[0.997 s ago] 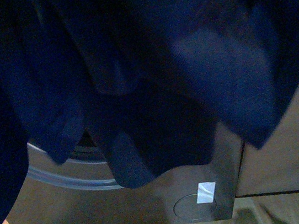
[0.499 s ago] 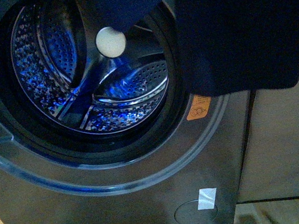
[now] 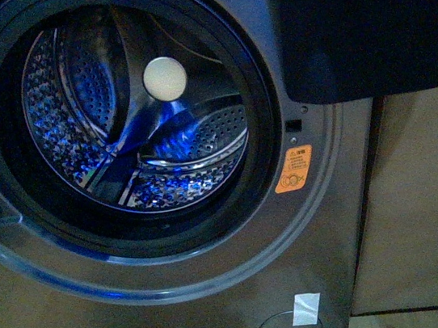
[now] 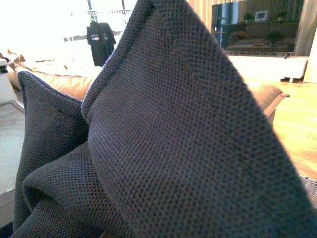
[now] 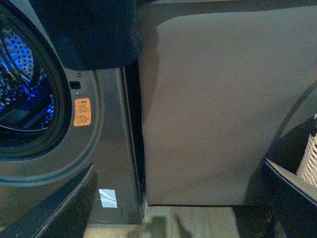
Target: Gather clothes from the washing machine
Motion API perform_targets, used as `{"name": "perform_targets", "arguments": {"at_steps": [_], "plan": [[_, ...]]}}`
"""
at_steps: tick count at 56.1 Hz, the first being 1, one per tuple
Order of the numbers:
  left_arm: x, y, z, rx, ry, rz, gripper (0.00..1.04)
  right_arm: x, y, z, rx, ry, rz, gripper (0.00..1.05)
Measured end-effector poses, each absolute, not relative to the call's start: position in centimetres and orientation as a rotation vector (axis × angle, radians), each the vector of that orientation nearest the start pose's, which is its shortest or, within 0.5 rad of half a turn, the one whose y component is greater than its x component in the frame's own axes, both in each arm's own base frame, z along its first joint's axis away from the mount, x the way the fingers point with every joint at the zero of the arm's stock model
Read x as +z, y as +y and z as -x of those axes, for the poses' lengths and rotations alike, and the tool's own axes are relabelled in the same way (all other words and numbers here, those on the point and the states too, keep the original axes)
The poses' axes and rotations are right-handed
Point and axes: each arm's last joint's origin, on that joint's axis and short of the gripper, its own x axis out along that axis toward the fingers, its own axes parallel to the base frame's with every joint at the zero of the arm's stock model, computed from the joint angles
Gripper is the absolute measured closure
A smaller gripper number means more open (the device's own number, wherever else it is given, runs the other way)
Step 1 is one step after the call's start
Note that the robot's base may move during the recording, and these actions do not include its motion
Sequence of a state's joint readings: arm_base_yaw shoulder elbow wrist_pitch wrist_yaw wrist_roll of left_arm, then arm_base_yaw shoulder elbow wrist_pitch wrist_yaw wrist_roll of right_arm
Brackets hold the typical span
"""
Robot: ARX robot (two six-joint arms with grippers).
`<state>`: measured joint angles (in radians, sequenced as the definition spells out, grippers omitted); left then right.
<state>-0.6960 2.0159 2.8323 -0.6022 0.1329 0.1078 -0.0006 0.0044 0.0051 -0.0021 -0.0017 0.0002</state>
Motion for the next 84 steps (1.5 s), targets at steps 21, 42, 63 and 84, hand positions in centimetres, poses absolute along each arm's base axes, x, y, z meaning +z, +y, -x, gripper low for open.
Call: {"name": "perform_targets", "arguments": {"at_steps": [21, 42, 63, 84], "plan": [[59.5, -21.8, -25.5, -0.808, -0.315, -0.022, 0.87, 22.5, -1.1, -9.8, 0.487, -0.276, -0.222, 0.07], [59.5, -21.8, -25.5, -0.809, -0.314, -0.022, 0.87, 33.6, -0.9, -11.3, 0.57, -0.474, -0.156, 0.07], [59.5, -21.8, -25.5, -0.809, -0.314, -0.022, 0.87, 41.7, 3.3, -14.8, 0.44, -0.663, 0.116, 0.07], [59.5, -21.8, -25.5, -0.809, -0.314, -0.022, 0.87, 43.8, 0.0, -17.0, 0.245, -0.744, 0.253, 0.07]]}}
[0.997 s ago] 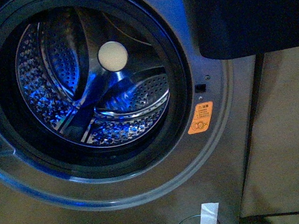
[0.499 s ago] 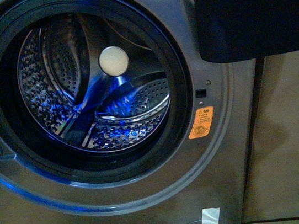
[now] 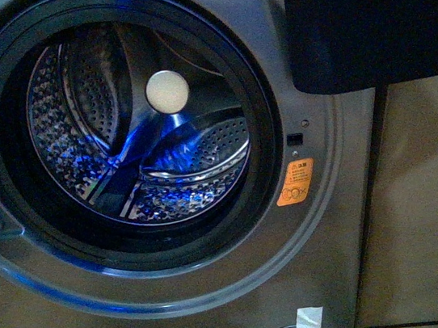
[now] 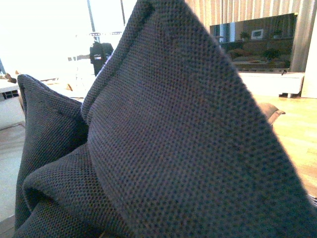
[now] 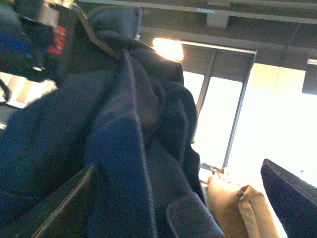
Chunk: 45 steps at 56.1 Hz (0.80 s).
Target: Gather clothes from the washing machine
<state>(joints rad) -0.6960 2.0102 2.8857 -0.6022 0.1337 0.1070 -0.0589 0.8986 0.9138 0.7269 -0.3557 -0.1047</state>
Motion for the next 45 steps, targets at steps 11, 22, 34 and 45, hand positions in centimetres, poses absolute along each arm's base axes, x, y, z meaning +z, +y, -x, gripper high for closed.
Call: {"name": "perform_targets", "arguments": {"at_steps": [11, 22, 34, 45], "plan": [[59.5, -21.8, -25.5, -0.809, -0.314, -0.022, 0.87, 43.4, -2.8, -19.5, 0.427, -0.611, 0.125, 0.07], [59.5, -21.8, -25.5, -0.809, -0.314, -0.023, 0.87, 42.1, -2.7, -21.8, 0.776, -0.418, -0.099, 0.07], [59.5, -21.8, -25.5, -0.809, -0.314, -0.022, 0.87, 41.3, -1.5, -23.2, 0.881, -0.309, -0.296, 0.07], [59.5, -21.8, -25.5, -0.809, -0.314, -0.023, 0.87, 41.4, 0.2, -22.8, 0.957, -0.285, -0.383, 0.07]]}}
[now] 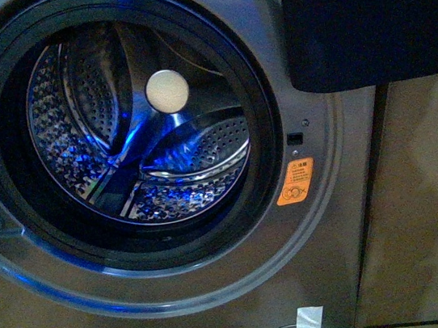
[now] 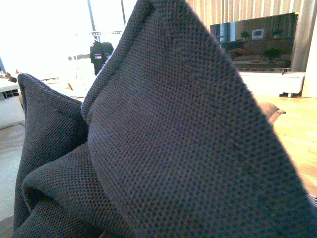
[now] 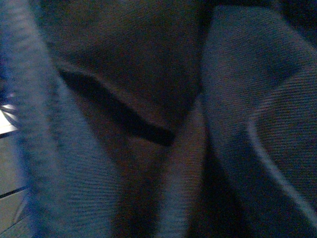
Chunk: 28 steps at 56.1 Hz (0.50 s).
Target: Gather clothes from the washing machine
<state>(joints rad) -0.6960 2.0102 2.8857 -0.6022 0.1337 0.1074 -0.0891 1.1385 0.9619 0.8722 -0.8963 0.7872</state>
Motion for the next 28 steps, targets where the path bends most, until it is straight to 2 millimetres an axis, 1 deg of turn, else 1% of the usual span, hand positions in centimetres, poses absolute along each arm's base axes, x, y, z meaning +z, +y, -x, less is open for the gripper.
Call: {"name": "perform_targets", "arguments": {"at_steps": [8, 12, 21, 28], "plan": [[59.5, -21.8, -25.5, -0.809, -0.314, -0.022, 0.87, 41.5, 1.7, -21.5, 1.023, -0.282, -0.396, 0.07], [59.5, -21.8, -25.5, -0.809, -0.314, -0.022, 0.87, 41.7, 2.5, -20.6, 1.062, -0.29, -0.4, 0.07], [59.5, -21.8, -25.5, -0.809, -0.314, -0.022, 0.87, 42.2, 3.7, -18.7, 1.133, -0.311, -0.422, 0.07], [59.5, -21.8, -25.5, -0.809, -0.314, -0.022, 0.87, 42.4, 4.2, -18.2, 1.148, -0.308, -0.441, 0.07]]}}
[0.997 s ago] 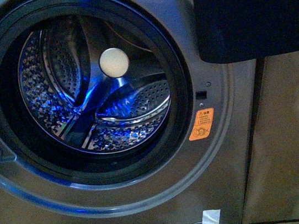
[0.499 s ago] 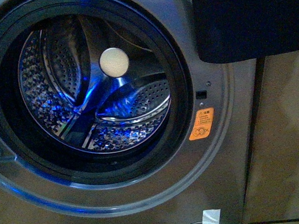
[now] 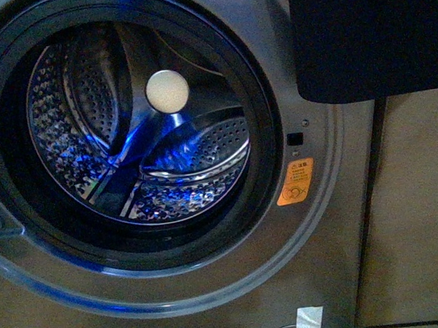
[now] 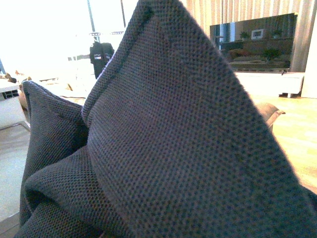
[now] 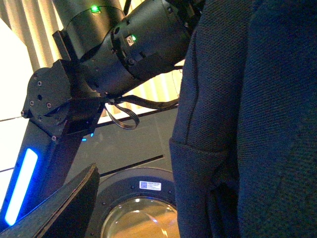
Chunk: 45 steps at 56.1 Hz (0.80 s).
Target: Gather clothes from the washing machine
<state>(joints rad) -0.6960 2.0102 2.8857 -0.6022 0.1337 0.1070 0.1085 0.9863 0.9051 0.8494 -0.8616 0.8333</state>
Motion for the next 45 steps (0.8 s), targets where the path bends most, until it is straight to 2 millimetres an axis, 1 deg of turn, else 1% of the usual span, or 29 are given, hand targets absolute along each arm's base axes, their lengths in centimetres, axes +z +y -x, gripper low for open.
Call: {"name": "perform_targets", "arguments": {"at_steps": [4, 11, 20, 31, 45], "plan": [[59.5, -21.8, -25.5, -0.809, -0.314, -0.022, 0.87, 42.3, 4.5, -18.2, 1.134, -0.295, -0.457, 0.07], [59.5, -21.8, -25.5, -0.809, -0.314, -0.022, 0.87, 42.1, 5.3, -18.9, 1.063, -0.263, -0.47, 0.07], [59.5, -21.8, -25.5, -0.809, -0.314, -0.022, 0.87, 42.5, 6.2, -20.6, 0.924, -0.272, -0.431, 0.07], [59.5, -21.8, -25.5, -0.808, -0.314, -0.022, 0.87, 43.3, 7.0, -22.4, 0.802, -0.328, -0.381, 0.07], [59.5, -21.8, -25.5, -0.808, -0.314, -0.022, 0.87, 43.8, 8.0, -22.9, 0.711, -0.365, -0.317, 0.07]]}}
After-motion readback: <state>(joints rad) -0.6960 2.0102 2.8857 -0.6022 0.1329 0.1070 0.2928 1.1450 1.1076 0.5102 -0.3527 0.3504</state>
